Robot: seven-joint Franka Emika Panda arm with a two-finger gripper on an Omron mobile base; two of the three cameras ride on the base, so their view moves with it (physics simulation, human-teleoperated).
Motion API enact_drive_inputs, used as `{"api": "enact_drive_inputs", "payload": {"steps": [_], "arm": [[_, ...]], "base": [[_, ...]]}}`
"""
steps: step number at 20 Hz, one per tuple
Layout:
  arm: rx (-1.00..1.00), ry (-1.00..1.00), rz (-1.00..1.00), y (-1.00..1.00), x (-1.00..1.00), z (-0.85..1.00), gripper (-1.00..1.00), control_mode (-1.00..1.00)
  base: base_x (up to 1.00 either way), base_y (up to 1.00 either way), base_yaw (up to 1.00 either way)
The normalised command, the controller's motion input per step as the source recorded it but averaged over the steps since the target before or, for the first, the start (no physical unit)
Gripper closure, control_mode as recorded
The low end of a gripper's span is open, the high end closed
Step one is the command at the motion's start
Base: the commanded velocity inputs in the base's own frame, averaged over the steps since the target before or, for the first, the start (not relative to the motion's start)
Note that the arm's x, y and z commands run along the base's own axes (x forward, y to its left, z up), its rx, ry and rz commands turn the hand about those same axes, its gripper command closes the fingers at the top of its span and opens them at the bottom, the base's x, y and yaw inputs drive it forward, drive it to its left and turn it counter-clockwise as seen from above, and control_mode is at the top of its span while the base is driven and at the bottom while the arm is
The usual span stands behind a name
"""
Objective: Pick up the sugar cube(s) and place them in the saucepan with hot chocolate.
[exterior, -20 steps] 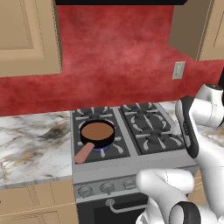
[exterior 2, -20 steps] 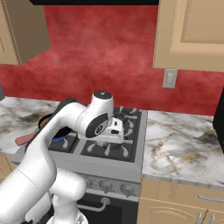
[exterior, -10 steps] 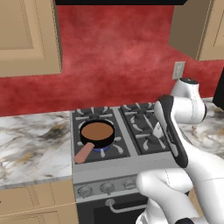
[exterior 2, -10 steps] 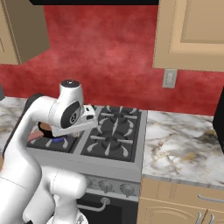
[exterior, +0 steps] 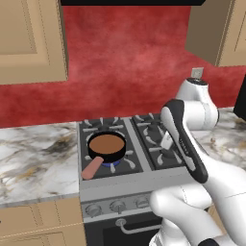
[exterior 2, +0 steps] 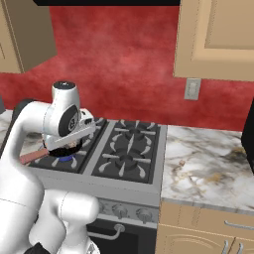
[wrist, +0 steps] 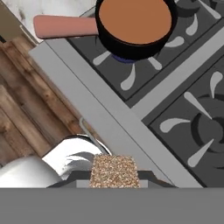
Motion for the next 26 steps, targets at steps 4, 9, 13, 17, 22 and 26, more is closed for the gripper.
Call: {"api": "enact_drive_inputs", "payload": {"steps": [4,9,13,17,22,26], "arm": [[0.00,-0.10,0.08,0.62,0.13,0.00,1.00,-1.00],[0.00,-0.03,0.05,0.71,0.42,0.00,1.00,-1.00],[-0.04,0.00,0.00,0.55,0.48,0.00,1.00,-1.00],[-0.02,0.00,0.00,0.34,0.42,0.00,1.00,-1.00],[0.00,0.03,0.00,0.22,0.39,0.00,1.00,-1.00],[0.00,0.04,0.00,0.00,0.15,-0.05,1.00,-1.00]], "base": [[0.00,0.00,0.00],[0.00,0.00,0.00],[0.00,0.00,0.00],[0.00,0.00,0.00],[0.00,0.00,0.00],[0.00,0.00,0.00]]}}
